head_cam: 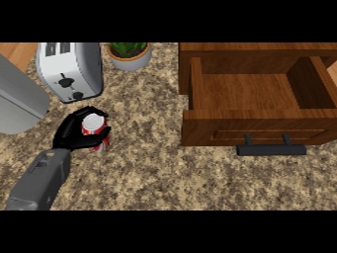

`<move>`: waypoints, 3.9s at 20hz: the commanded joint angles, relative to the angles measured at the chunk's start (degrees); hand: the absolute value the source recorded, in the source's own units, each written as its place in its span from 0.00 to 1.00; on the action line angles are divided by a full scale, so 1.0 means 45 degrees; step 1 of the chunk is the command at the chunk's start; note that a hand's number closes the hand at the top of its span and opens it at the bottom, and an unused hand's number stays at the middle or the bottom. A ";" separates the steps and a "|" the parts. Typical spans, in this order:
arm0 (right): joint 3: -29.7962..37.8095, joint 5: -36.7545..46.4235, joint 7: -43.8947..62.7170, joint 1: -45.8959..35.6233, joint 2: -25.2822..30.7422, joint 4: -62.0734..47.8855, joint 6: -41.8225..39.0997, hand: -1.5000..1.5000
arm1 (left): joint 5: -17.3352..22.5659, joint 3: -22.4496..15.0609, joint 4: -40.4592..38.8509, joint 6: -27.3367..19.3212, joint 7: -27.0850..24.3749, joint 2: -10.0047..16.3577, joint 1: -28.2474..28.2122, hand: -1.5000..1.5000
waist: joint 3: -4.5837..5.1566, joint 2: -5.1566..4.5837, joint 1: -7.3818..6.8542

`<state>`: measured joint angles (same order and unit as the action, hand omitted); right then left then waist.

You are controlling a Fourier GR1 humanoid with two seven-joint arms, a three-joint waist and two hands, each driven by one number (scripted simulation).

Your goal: Pick up the can, place it into the drawer and close the drawer

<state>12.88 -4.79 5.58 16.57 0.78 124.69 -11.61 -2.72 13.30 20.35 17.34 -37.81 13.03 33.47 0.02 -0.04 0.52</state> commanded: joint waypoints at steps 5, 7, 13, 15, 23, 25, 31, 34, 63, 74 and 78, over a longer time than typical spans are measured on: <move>0.0375 -0.0171 -0.0161 0.0491 -0.0103 0.0334 -0.0090 0.00 | 0.1124 0.0949 0.1428 -0.2021 0.0769 -0.0447 -0.0797 1.00 | -0.0017 0.0085 -0.0171; 0.0353 -0.0172 0.0334 -0.0020 0.0168 0.0320 0.0058 0.00 | 0.1431 0.1354 0.1889 -0.3128 0.0830 -0.0647 -0.1168 1.00 | -0.0026 0.0120 -0.0388; 0.0856 -0.0752 0.0252 0.0405 0.0249 0.0448 -0.0180 0.00 | 0.1745 0.0205 0.6904 -0.3425 0.2951 -0.1624 -0.2687 1.00 | -0.0022 0.0104 -0.0262; 0.0475 -0.0253 0.0645 -0.0615 0.0171 0.0108 0.0293 0.00 | 0.1679 -0.0354 0.8282 -0.3642 0.3499 -0.2148 -0.3452 1.00 | -0.0016 0.0072 -0.0261; 0.0451 -0.0368 0.0564 -0.0270 -0.0037 0.0536 0.0326 0.00 | 0.1122 -0.1802 1.1941 -0.4560 0.6862 -0.2399 -0.2824 1.00 | -0.0010 0.0048 -0.0142; 0.0724 -0.0188 -0.0494 0.0061 0.0032 -0.0455 -0.0109 0.00 | 0.0664 -0.3057 1.2767 -0.5422 0.7180 -0.2865 -0.3138 1.00 | -0.0015 0.0049 -0.0126; 0.0480 -0.0010 -0.0348 -0.0048 -0.0163 -0.0182 0.0098 0.00 | 0.0617 -0.3727 1.3805 -0.6210 1.0121 -0.2885 -0.1219 1.00 | -0.0010 0.0033 -0.0084; 0.0493 -0.0045 -0.0155 -0.0310 -0.0054 -0.0340 0.0030 0.00 | 0.0729 -0.4388 1.3394 -0.6971 1.0351 -0.2890 -0.0360 1.00 | -0.0007 0.0015 -0.0040; 0.0727 -0.0299 -0.0071 -0.1068 0.0145 -0.0765 0.0039 0.00 | 0.3182 -0.5998 0.4539 -1.0830 1.1292 -0.2895 1.0618 1.00 | -0.0023 -0.0109 0.0430; 0.0776 -0.0493 0.0430 -0.1297 0.0474 -0.0459 -0.0152 0.00 | 0.5269 -0.7166 0.1884 -1.0814 0.9738 -0.2895 1.1431 1.00 | -0.0032 -0.0234 0.0826; 0.0534 -0.0322 0.0509 -0.1127 0.0263 -0.0193 -0.0080 0.00 | 0.5792 -0.7892 0.1382 -1.1136 0.9843 -0.2895 1.1755 1.00 | -0.0034 -0.0218 0.0946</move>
<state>15.89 -6.17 6.89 11.58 2.28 123.05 -12.14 20.83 -20.88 29.76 -32.98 7.48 0.00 84.83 -0.13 -0.90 4.16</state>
